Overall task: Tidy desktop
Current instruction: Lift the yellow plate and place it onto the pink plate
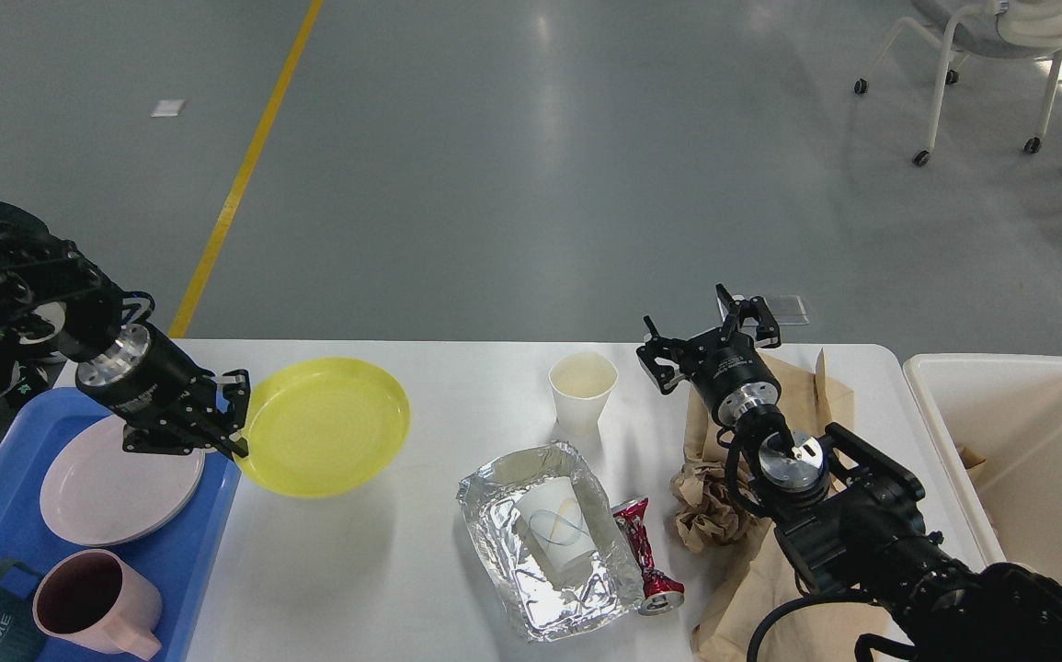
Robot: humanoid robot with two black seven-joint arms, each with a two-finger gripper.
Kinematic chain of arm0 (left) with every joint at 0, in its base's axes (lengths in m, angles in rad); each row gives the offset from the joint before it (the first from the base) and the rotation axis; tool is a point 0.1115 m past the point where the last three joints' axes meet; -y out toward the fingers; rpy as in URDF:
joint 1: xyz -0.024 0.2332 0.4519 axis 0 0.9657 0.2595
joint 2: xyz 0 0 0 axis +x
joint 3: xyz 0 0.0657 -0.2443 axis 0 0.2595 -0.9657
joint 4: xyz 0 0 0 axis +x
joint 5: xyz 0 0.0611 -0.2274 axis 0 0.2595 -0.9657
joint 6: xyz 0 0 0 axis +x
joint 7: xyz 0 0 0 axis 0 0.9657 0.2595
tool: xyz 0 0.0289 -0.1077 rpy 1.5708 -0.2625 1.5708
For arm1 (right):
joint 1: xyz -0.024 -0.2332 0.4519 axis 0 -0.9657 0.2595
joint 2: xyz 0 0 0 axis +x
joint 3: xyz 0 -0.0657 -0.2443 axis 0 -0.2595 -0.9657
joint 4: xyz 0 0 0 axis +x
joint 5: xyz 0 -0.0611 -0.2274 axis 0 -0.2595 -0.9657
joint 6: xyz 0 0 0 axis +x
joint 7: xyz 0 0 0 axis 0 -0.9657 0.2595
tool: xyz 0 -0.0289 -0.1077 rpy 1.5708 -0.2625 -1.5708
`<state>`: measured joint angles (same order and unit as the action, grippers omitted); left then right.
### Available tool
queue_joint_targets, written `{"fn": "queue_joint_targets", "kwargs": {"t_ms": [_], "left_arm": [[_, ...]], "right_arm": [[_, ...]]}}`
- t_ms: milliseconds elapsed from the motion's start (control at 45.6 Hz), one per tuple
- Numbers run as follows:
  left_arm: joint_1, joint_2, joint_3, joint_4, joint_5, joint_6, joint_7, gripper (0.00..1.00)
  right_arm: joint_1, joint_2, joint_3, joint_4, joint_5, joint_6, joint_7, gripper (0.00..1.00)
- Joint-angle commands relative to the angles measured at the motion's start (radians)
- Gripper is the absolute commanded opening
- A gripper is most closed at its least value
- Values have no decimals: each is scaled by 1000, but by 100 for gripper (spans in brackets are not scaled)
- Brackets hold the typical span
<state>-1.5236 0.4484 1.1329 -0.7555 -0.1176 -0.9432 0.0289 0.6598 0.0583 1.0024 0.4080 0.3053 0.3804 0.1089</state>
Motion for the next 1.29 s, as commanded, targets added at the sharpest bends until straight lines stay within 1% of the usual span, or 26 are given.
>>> {"fn": "queue_joint_targets", "kwargs": {"t_ms": [0,66,263,417,439,483,658,878,966,1031,1273], "left_arm": [[-56,84,5,1,1,-17,20,0],[-61,127,14,4,1,-17,28,0],[-36,254,24,12,-2,-17,28,0],[31,306,21,33,-4,-17,26,0],[42,308,19,42,-4,-17,26,0],[94,309,7,77,-5,33,26,0],[187,302,-24,133,-10,148,26,0],[246,291,-71,168,-10,222,28,0],[275,262,-81,182,-10,262,29,0],[298,247,-85,182,-10,279,34,0],[335,243,-105,189,-10,287,35,0]], "right_arm": [[0,0,-1,0,0,0,0,100],[0,0,1,0,0,0,0,100],[0,0,-1,0,0,0,0,100],[0,0,-1,0,0,0,0,100],[0,0,-1,0,0,0,0,100],[0,0,-1,0,0,0,0,100],[-2,0,-1,0,0,0,0,100],[0,0,-1,0,0,0,0,100],[0,0,-1,0,0,0,0,100],[0,0,-1,0,0,0,0,100],[0,0,-1,0,0,0,0,100]]}}
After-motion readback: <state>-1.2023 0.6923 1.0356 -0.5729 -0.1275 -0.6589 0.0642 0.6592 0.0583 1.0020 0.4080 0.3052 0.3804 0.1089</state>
